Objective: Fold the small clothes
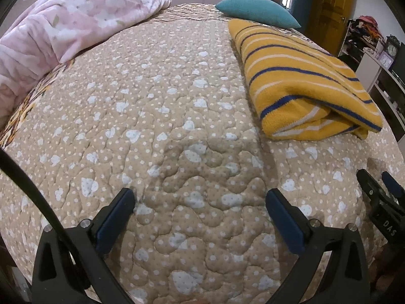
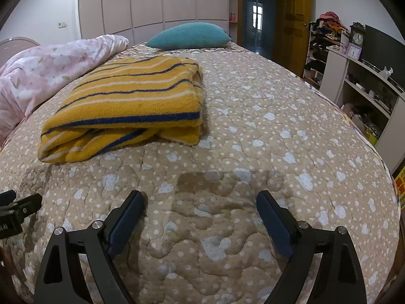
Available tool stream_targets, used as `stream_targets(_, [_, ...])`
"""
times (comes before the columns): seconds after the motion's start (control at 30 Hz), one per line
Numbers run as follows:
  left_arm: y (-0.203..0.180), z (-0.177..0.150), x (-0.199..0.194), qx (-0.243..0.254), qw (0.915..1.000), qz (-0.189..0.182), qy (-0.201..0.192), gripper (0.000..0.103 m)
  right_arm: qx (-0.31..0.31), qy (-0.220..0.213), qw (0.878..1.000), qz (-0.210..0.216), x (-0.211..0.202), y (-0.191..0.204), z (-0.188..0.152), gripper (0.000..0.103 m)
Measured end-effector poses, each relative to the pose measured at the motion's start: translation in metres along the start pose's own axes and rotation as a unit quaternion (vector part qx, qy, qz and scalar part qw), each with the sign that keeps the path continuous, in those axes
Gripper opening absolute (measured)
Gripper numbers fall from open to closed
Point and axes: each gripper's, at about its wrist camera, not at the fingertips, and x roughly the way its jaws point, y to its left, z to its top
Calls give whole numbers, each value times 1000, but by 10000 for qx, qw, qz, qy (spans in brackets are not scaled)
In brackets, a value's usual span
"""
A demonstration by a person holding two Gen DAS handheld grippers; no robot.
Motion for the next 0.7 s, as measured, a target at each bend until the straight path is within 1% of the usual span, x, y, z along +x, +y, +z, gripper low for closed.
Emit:
stream_targets(0.3, [-2, -2, -1, 45, 9999, 43, -97, 103, -28, 197, 9996, -186, -4, 10, 4, 94])
stream_targets(0.47, [-3, -6, -3, 26, 9998, 54, -195, 103, -86, 263, 9994, -186, -3, 15, 7, 95])
stream_targets(0.7, [-5, -9, -4, 35, 9997, 66, -250, 103, -313, 237, 9990, -193, -3, 26, 7, 95])
